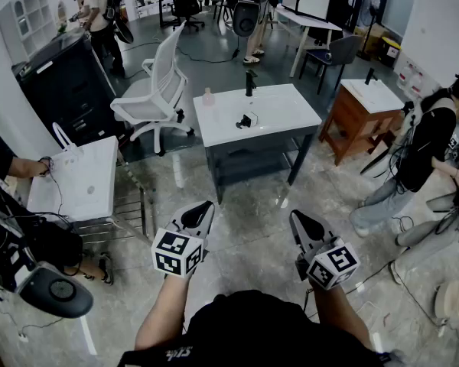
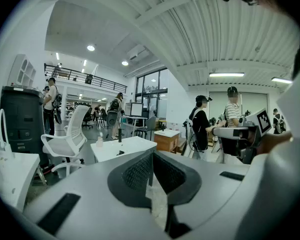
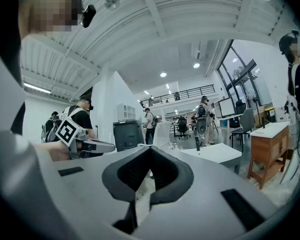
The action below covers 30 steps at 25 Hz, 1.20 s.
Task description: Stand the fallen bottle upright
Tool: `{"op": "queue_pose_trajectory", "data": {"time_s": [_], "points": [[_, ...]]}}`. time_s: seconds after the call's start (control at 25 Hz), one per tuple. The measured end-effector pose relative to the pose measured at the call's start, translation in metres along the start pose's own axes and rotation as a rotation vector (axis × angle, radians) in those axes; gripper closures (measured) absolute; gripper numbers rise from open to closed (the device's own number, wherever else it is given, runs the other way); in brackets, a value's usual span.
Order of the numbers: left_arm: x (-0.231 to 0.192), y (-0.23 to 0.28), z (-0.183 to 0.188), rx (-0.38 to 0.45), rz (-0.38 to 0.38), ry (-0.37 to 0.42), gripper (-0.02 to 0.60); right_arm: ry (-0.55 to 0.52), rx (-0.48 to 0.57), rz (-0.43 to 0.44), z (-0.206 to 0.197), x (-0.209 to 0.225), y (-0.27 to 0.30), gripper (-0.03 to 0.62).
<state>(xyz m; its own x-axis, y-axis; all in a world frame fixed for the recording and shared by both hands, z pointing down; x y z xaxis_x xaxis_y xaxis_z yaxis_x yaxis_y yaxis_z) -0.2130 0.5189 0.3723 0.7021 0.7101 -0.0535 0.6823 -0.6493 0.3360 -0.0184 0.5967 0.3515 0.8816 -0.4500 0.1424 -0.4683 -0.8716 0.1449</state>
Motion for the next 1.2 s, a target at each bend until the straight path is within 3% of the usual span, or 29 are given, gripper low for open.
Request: {"op": "queue_pose_trajectory", "data": {"time_s": [0.28,0.52,0.84,1.2], "points": [[-0.002,0.021,0.021,0.049,0.046,-0.019,0.557,-0.059,-0.023,-0.026,0.015,0.030,0.006,0.583],[0.019,0.031,0.034,0.082,0.054,-0.027,0.557,-0.187,0.027,0.025,0.037,0.019,-0.005,0.583],[0.057,0.039,0.014,0.049,0.062,-0.031,0.557,-0.030,-0.070,0.054,-0.009,0.048,-0.045,0.580],[0.074,0.058,0.000,0.019,0.044,-0.063,0.557,0.016,-0.082,0.046,-0.019,0.071,-0.062,0.579]]}}
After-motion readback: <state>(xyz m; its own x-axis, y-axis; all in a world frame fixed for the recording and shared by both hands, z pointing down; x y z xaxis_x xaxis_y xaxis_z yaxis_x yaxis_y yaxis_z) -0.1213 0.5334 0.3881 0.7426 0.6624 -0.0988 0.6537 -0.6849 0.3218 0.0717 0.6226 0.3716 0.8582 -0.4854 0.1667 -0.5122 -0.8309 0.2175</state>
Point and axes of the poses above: the fingertips, and each gripper's own axes: y forward along the fingers, x to its right, z out of its top, the point moved 1 cm from there along -y, backward along the fingers, and after that the axes turned 5 degrees about -x, right-handed, at the moved point
